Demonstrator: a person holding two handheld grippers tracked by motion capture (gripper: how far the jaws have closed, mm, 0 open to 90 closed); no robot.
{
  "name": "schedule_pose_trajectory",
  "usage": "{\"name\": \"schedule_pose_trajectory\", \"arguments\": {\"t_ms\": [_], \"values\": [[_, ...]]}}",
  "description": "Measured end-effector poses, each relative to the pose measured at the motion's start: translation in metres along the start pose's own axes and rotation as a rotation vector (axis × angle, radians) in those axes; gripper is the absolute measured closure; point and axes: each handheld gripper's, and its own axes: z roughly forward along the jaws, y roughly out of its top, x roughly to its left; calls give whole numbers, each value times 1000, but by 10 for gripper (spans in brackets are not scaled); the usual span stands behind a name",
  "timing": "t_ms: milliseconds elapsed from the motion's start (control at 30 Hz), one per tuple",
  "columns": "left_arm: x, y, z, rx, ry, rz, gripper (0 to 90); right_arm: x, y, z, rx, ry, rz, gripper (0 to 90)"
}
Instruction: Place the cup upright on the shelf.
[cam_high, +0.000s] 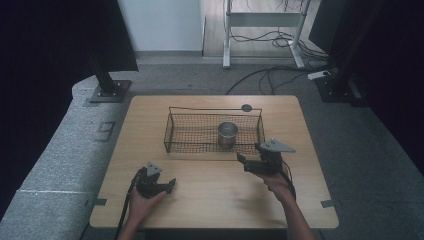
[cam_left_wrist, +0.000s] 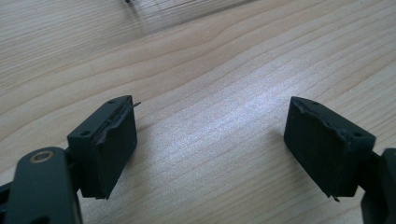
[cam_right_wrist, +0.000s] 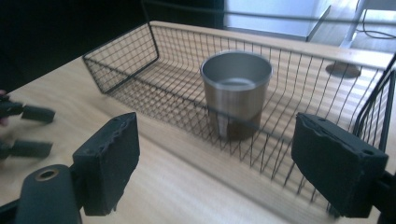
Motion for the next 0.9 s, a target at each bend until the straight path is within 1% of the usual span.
{"name": "schedule_pose_trajectory", "arguments": {"t_ms": [133, 200, 333, 433, 500, 567, 667, 900], "values": [[0, 0, 0, 0, 0, 0, 173, 0, -19, -11, 5, 6, 17, 148], [0, 0, 0, 0, 0, 0, 173, 0, -29, -15, 12, 2, 24, 149], [0, 0, 0, 0, -1, 0, 173, -2, -50, -22, 28, -4, 47, 153], [0, 0, 0, 0, 0, 0, 173, -4, -62, -24, 52, -8, 52, 158], [0, 0, 0, 0, 0, 0, 173, -4, -66, -24, 72, -16, 45, 160], [0, 0, 0, 0, 0, 0, 173, -4, -72, -24, 85, -11, 52, 165], [0, 0, 0, 0, 0, 0, 173, -2, -80, -21, 118, -21, 35, 164], [0, 0, 0, 0, 0, 0, 173, -3, -80, -22, 108, -32, 39, 167]]}}
